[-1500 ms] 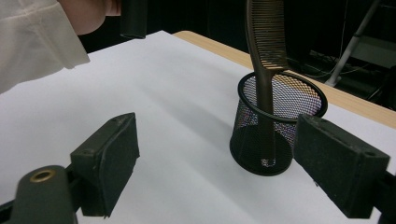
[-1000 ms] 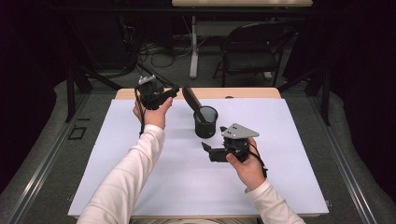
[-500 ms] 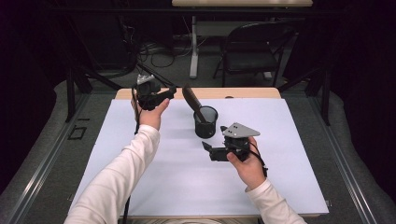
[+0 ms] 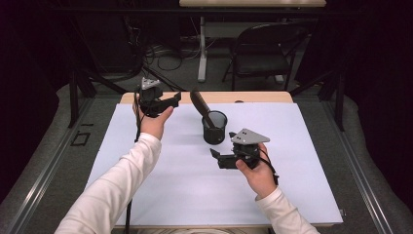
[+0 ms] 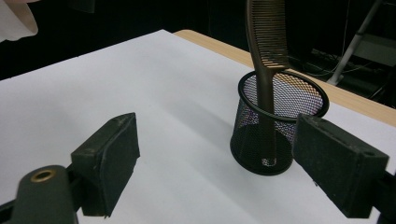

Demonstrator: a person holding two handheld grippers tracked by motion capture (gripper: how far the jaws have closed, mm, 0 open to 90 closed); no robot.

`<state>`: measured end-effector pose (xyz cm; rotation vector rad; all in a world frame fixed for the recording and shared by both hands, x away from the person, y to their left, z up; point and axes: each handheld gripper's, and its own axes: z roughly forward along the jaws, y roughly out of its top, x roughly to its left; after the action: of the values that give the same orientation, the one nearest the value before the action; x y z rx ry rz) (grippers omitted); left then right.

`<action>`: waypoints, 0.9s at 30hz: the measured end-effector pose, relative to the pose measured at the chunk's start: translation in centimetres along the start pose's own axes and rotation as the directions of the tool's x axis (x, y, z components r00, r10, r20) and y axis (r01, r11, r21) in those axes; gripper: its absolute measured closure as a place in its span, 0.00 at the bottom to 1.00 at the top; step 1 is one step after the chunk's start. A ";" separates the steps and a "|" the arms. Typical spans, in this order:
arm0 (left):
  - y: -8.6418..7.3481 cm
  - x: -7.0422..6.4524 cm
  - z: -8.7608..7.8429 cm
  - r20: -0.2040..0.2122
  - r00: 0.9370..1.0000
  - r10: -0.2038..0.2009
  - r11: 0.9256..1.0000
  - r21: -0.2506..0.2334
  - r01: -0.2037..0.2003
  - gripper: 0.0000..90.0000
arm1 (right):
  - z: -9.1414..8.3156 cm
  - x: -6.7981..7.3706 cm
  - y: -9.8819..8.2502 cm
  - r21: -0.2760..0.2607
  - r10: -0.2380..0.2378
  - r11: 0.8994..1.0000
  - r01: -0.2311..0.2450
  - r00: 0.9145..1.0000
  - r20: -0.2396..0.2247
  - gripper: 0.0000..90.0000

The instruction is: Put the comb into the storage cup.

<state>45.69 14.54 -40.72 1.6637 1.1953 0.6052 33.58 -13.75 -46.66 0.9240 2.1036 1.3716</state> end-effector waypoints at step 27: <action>-0.4 0.0 -2.1 0.101 0.991 0.090 0.993 0.071 -0.098 0.18 | 0.0 0.0 0.1 -0.002 -0.006 1.000 0.006 1.000 0.006 0.16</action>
<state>43.81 15.44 -40.22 1.8015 1.0860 0.5351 33.63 -13.70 -46.61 0.9189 2.0984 1.3655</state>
